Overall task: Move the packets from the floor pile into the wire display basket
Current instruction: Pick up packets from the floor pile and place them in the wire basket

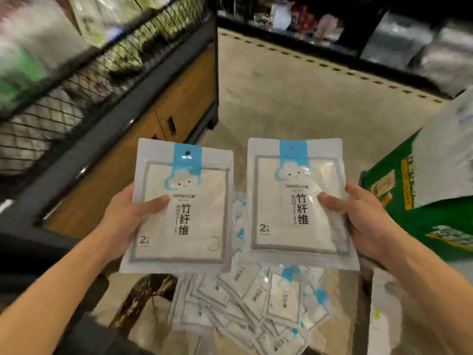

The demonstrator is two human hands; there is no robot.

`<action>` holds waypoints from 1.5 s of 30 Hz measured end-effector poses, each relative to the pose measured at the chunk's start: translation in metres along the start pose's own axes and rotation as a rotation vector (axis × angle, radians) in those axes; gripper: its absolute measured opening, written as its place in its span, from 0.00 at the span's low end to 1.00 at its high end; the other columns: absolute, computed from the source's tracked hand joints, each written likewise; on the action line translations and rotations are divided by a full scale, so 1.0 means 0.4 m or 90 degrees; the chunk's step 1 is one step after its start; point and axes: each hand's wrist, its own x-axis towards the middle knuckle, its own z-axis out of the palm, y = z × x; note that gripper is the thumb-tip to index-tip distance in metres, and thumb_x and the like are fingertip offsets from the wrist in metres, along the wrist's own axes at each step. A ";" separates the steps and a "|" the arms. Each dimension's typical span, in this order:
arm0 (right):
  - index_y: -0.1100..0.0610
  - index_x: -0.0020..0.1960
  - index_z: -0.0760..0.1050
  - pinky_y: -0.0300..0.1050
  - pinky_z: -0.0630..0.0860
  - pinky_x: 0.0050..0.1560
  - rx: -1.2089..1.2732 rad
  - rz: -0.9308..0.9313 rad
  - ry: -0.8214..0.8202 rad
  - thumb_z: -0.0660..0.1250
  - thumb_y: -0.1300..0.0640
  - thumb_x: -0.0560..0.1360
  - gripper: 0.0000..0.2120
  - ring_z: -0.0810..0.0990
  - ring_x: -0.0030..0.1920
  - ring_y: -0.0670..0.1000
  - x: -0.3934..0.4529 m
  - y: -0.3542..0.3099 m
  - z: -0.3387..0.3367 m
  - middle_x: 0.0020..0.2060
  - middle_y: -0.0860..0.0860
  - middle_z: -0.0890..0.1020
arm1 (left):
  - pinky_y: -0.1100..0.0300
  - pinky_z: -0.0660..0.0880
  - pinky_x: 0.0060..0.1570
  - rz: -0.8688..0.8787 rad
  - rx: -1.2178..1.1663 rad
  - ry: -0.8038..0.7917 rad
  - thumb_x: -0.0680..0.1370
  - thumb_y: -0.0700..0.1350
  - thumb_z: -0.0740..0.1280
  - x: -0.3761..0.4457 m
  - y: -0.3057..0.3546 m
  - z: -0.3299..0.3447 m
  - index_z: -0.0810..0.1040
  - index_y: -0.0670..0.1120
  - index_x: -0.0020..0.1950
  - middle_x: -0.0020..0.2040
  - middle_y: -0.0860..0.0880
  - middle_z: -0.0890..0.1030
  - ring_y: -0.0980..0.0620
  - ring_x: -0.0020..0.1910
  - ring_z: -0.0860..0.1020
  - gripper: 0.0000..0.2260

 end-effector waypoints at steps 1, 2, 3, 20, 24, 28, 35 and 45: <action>0.59 0.72 0.72 0.64 0.79 0.62 -0.004 -0.009 -0.008 0.75 0.63 0.69 0.32 0.86 0.56 0.63 -0.039 -0.061 0.049 0.57 0.60 0.86 | 0.37 0.79 0.56 0.020 -0.012 0.009 0.73 0.39 0.73 -0.051 0.061 -0.040 0.77 0.50 0.66 0.57 0.44 0.86 0.40 0.55 0.85 0.22; 0.59 0.71 0.73 0.65 0.80 0.60 -0.012 -0.025 -0.022 0.75 0.64 0.70 0.30 0.86 0.55 0.63 -0.082 -0.118 0.098 0.57 0.60 0.86 | 0.38 0.80 0.55 0.043 -0.020 0.021 0.73 0.39 0.73 -0.104 0.118 -0.079 0.77 0.49 0.66 0.57 0.44 0.86 0.40 0.55 0.85 0.22; 0.59 0.68 0.74 0.64 0.82 0.57 -0.021 -0.045 -0.038 0.73 0.65 0.72 0.25 0.86 0.54 0.62 -0.127 -0.172 0.147 0.56 0.60 0.86 | 0.40 0.81 0.53 0.064 -0.029 0.037 0.73 0.40 0.73 -0.161 0.175 -0.116 0.77 0.48 0.66 0.57 0.43 0.86 0.39 0.55 0.85 0.22; 0.60 0.66 0.76 0.63 0.83 0.53 -0.095 -0.174 -0.456 0.72 0.69 0.74 0.21 0.86 0.54 0.65 -0.651 -0.420 0.739 0.56 0.63 0.85 | 0.44 0.84 0.45 0.298 -0.171 0.454 0.61 0.51 0.83 -1.109 0.309 -0.540 0.80 0.46 0.63 0.53 0.42 0.87 0.41 0.48 0.86 0.31; 0.58 0.65 0.77 0.55 0.85 0.44 -0.144 -0.171 -0.580 0.72 0.68 0.75 0.20 0.88 0.50 0.61 -0.744 -0.400 0.823 0.53 0.59 0.87 | 0.45 0.83 0.48 0.323 -0.233 0.552 0.67 0.44 0.78 -1.300 0.222 -0.518 0.80 0.44 0.63 0.53 0.42 0.87 0.38 0.53 0.85 0.25; 0.56 0.64 0.77 0.51 0.85 0.40 -0.170 -0.143 -0.694 0.72 0.68 0.74 0.20 0.88 0.48 0.59 -0.860 -0.353 0.885 0.51 0.58 0.88 | 0.48 0.84 0.43 0.299 -0.265 0.665 0.51 0.54 0.87 -1.486 0.121 -0.460 0.81 0.43 0.60 0.52 0.42 0.87 0.42 0.49 0.86 0.41; 0.57 0.63 0.77 0.54 0.85 0.41 -0.190 -0.098 -0.830 0.72 0.70 0.75 0.19 0.88 0.47 0.61 -1.068 -0.223 0.953 0.50 0.59 0.88 | 0.37 0.79 0.56 0.254 -0.313 0.797 0.71 0.40 0.75 -1.736 -0.022 -0.409 0.78 0.43 0.65 0.55 0.40 0.86 0.37 0.52 0.85 0.22; 0.55 0.62 0.77 0.55 0.85 0.38 -0.222 -0.073 -0.936 0.72 0.70 0.74 0.19 0.88 0.45 0.63 -1.351 -0.043 1.079 0.49 0.60 0.88 | 0.49 0.83 0.35 0.256 -0.346 0.894 0.71 0.40 0.75 -2.020 -0.201 -0.485 0.77 0.41 0.60 0.48 0.40 0.87 0.40 0.42 0.87 0.19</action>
